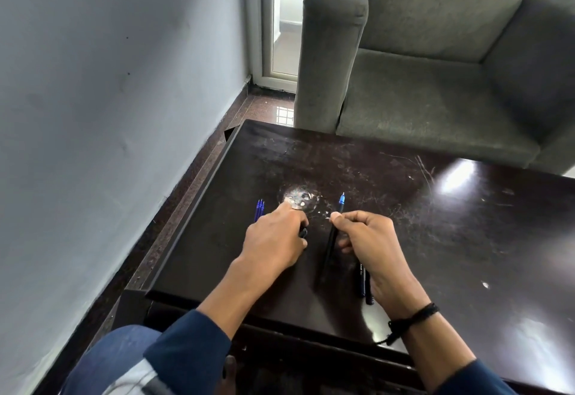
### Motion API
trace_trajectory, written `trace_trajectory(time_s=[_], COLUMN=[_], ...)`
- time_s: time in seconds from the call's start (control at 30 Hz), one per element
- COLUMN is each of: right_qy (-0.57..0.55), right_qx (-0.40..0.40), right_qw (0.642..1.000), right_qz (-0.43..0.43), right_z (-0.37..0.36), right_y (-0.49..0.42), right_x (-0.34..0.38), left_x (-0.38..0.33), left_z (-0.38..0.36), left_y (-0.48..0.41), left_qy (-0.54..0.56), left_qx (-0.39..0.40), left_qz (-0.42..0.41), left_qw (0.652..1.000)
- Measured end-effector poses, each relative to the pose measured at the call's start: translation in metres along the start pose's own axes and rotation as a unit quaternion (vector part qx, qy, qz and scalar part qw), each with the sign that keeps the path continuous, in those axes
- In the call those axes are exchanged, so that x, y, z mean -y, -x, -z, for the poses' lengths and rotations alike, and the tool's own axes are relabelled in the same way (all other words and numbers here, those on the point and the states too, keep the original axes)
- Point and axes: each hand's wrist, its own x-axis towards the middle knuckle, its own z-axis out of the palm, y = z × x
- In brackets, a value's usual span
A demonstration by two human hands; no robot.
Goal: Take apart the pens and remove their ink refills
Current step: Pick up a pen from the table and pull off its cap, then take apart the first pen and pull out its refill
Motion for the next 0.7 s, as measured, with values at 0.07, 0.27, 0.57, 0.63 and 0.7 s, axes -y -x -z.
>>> trace_trajectory(time_s=[0.07, 0.27, 0.57, 0.63, 0.7], right_qy=[-0.002, -0.014, -0.102, -0.155, -0.222], right_qx=[0.002, 0.003, -0.013, -0.010, -0.007], right_qw=[1.000, 1.000, 0.995, 0.987, 0.973], right_qz=[-0.001, -0.001, -0.011, -0.036, -0.066], right_z=[0.002, 0.004, 0.009, 0.011, 0.013], right_y=[0.000, -0.001, 0.002, 0.002, 0.002], right_x=[0.001, 0.003, 0.013, 0.015, 0.017], left_x=[0.001, -0.005, -0.003, 0.003, 0.008], left_z=[0.001, 0.007, 0.012, 0.019, 0.023], left_y=[-0.001, -0.003, -0.005, -0.007, -0.008], left_qy=[-0.008, 0.150, 0.443, 0.463, 0.473], left_qx=[0.004, -0.058, 0.075, 0.075, 0.090], left_qz=[-0.001, 0.015, 0.027, 0.043, 0.053], left_qw=[1.000, 0.987, 0.893, 0.882, 0.875])
